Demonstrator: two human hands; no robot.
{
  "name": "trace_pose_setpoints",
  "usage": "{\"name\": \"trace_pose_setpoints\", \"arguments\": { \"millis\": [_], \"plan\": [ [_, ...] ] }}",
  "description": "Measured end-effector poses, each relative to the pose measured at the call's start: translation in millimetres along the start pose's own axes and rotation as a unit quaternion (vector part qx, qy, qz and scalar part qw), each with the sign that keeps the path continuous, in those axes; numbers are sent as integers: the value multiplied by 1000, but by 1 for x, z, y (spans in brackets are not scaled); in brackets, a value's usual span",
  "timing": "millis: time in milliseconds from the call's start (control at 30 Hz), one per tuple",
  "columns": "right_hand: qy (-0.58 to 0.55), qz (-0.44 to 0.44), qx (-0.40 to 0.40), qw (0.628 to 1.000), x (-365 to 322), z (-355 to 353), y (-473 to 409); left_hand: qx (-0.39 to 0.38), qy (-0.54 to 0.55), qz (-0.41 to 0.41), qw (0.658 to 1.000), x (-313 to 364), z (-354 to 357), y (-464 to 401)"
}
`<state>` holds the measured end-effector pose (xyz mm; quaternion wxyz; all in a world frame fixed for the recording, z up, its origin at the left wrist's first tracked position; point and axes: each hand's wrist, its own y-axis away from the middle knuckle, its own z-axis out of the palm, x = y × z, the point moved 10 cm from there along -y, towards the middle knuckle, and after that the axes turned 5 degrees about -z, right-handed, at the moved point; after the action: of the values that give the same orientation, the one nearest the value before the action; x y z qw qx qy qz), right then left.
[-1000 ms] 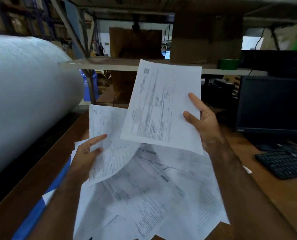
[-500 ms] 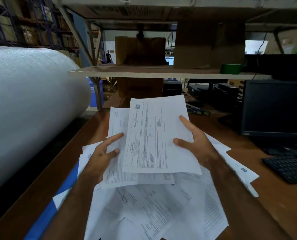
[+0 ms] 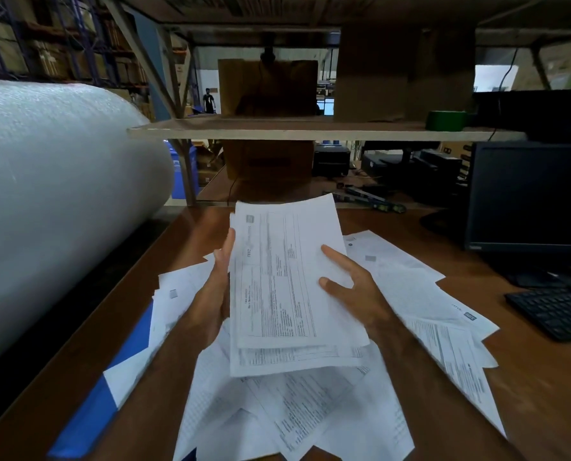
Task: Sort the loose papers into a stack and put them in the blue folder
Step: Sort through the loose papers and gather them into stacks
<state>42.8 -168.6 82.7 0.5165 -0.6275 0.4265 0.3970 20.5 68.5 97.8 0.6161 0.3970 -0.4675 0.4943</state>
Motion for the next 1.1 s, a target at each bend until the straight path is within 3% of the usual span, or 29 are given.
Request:
{"name": "trace_pose_setpoints", "arguments": {
  "millis": [167,367,467,600,800,900,1000,1100],
  "plan": [
    [32,1,-8,999,-8,5,1,-11,-76,28,997,2,8,0],
    [90,22,-93,991,0,22,8,8,-86,39,995,-12,-7,2],
    [51,27,-123,991,5,29,13,5,-97,36,995,-17,-13,2],
    [-12,18,-93,995,11,31,8,-6,-78,34,996,-22,-21,0],
    [113,21,-81,990,30,39,-1,49,-121,16,991,-43,-41,-11],
    [277,4,-83,957,54,43,-13,80,-191,12,978,-54,-58,-19],
    [370,51,-7,928,80,7,-31,110,-215,0,970,-61,-76,-28],
    [507,193,67,837,105,-58,-44,125,-202,-13,971,-67,-90,-35]
  ]
}}
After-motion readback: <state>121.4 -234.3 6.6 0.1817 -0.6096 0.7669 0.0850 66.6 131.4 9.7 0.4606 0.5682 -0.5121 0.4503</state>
